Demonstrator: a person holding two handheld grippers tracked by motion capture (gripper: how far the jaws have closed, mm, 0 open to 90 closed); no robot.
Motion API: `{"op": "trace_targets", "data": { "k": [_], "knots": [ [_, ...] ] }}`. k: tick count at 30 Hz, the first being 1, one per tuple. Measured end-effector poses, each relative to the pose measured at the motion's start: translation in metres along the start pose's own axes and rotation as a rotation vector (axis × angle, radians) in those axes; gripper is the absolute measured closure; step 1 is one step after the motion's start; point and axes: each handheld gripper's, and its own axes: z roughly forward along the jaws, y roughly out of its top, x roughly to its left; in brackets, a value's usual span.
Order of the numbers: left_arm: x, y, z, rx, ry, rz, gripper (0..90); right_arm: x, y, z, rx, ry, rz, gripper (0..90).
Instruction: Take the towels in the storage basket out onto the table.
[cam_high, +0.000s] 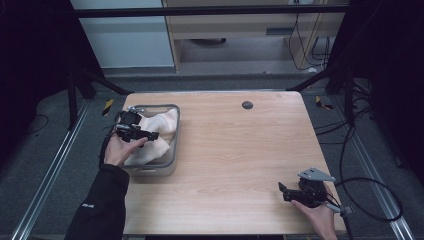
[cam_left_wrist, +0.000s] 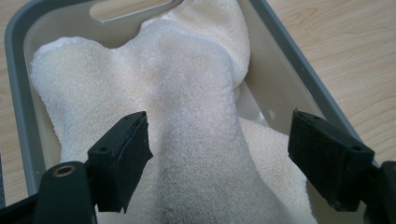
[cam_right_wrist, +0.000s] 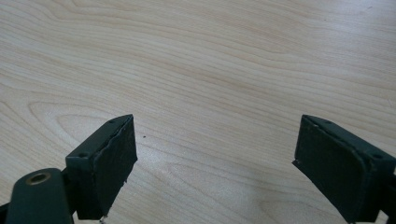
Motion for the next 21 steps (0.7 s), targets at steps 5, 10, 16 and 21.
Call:
{"op": "trace_targets", "data": {
  "k": [5, 10, 16, 21],
  "knots": [
    [0.001, -0.002, 0.005, 0.032, -0.005, 0.004, 24.4, 0.001, 0.000, 0.000, 0.006, 0.005, 0.004, 12.7],
    [0.001, -0.005, 0.010, 0.055, 0.001, 0.009, 27.8, 0.001, 0.000, 0.001, 0.010, 0.003, 0.001, 12.7],
    [0.002, -0.006, 0.016, 0.082, 0.016, 0.011, 33.2, 0.002, 0.000, 0.002, 0.019, 0.010, -0.002, 12.6],
    [0.003, -0.009, 0.019, 0.098, 0.026, 0.008, 42.9, 0.002, 0.000, 0.002, 0.023, 0.010, 0.001, 12.5]
  ]
}}
